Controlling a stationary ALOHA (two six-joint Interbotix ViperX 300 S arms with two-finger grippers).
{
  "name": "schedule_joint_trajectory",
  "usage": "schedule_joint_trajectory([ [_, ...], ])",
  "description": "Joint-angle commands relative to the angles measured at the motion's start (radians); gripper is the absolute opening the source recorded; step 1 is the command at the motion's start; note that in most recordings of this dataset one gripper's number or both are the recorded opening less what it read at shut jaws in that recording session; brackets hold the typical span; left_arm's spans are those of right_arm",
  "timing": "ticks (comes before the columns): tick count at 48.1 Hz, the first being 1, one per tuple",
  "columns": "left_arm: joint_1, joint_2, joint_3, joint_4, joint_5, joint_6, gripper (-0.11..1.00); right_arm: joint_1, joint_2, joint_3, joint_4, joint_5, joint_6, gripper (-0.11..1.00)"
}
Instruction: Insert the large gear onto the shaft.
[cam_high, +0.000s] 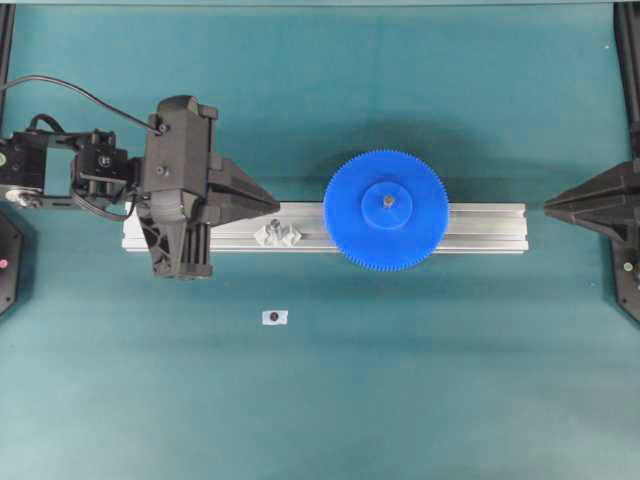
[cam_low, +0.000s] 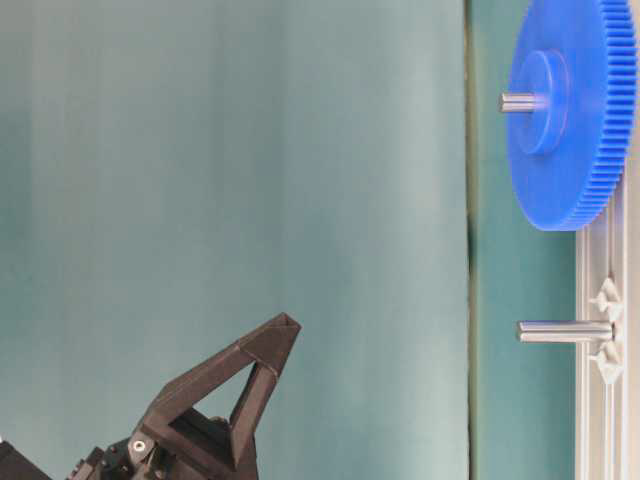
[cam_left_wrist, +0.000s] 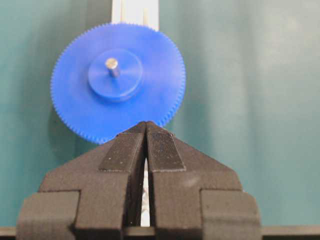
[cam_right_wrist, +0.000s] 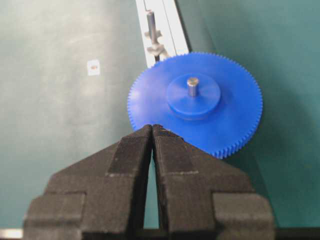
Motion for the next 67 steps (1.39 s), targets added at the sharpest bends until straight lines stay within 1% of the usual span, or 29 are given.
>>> schedule_joint_trajectory([
  [1, -0.003, -0.008, -0.014, 0.002, -0.008, 0.002, 0.01, -0.002, 0.002, -0.009, 0.000, -0.009, 0.003, 0.12],
  [43, -0.003, -0.008, -0.009, 0.002, -0.009, 0.003, 0.01, -0.003, -0.008, 0.015, 0.000, -0.009, 0.003, 0.12],
  [67, -0.009, -0.008, 0.011, 0.002, -0.023, 0.003, 0.01, -0.003, -0.009, 0.029, -0.002, -0.021, 0.003, 0.12],
])
